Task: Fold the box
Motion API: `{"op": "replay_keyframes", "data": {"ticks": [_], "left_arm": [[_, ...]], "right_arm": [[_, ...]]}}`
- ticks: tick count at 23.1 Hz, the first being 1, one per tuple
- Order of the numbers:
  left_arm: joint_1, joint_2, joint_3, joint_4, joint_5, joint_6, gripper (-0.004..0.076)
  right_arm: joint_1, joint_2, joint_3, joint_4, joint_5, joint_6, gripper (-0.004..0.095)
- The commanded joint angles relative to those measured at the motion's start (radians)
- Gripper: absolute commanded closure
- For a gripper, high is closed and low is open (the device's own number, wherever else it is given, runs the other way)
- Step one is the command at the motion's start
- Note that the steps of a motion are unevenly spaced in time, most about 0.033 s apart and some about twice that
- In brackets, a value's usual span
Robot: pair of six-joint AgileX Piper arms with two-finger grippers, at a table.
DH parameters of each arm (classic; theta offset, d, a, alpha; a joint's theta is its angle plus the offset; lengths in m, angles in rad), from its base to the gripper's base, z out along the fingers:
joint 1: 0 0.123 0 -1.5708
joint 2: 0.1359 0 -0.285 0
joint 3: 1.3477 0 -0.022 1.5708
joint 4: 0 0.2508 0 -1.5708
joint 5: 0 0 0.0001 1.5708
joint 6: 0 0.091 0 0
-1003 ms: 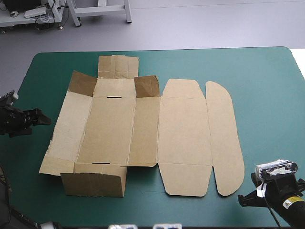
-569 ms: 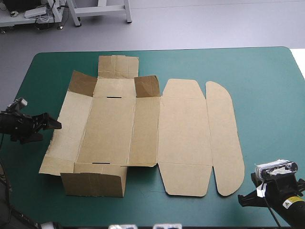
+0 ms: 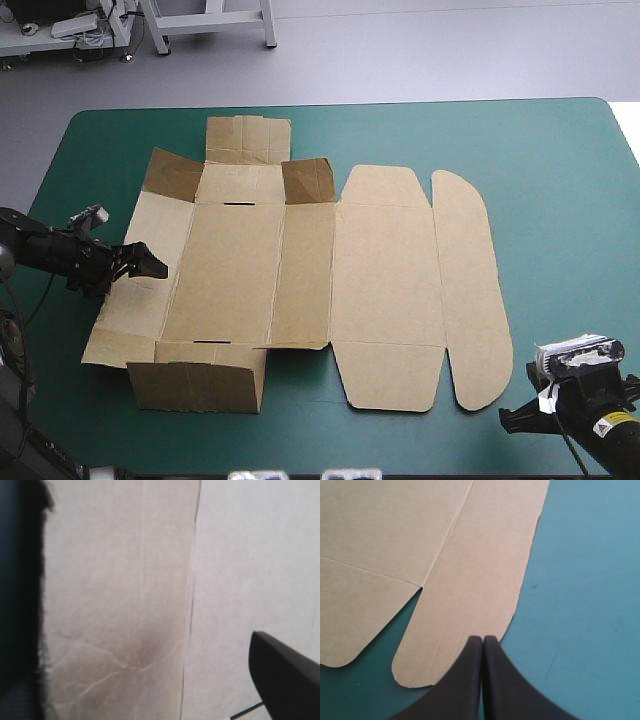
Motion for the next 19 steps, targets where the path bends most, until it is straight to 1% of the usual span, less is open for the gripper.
{"op": "replay_keyframes", "data": {"ticks": [1,3,6,7,8,9,11,15,19], "left_arm": [[-0.011,-0.035,-0.014,-0.042,0.093,-0.008,0.0052],[-0.011,-0.033,-0.013,-0.044,0.093,-0.012,0.0078],[-0.011,-0.032,-0.013,-0.042,0.093,-0.018,0.0323],[-0.011,-0.032,-0.013,-0.041,0.093,-0.018,0.0424],[-0.011,-0.032,-0.013,-0.037,0.093,-0.018,0.0496],[-0.011,-0.032,-0.013,-0.035,0.093,-0.018,0.0546],[-0.011,-0.023,-0.012,-0.035,0.093,-0.018,0.0604],[-0.011,-0.019,0.014,-0.039,0.093,-0.009,0.0657],[-0.011,-0.003,0.037,0.000,0.093,0.012,0.0732]], "right_arm": [[0.003,0.007,-0.025,0.016,-0.051,-0.007,0.0926],[0.003,0.007,-0.025,0.016,-0.051,-0.007,0.0926],[0.003,0.007,-0.025,0.018,-0.051,-0.007,0.0926],[0.003,0.007,-0.025,0.018,-0.051,-0.007,0.0926],[0.003,0.007,-0.025,0.018,-0.051,-0.007,0.0926],[0.003,0.007,-0.025,0.018,-0.051,-0.007,0.0926],[0.003,0.007,-0.025,0.018,-0.051,-0.007,0.0926],[0.003,0.007,-0.025,0.018,-0.052,-0.005,0.0926],[0.001,0.007,-0.025,0.018,-0.052,-0.004,0.0926]]}}
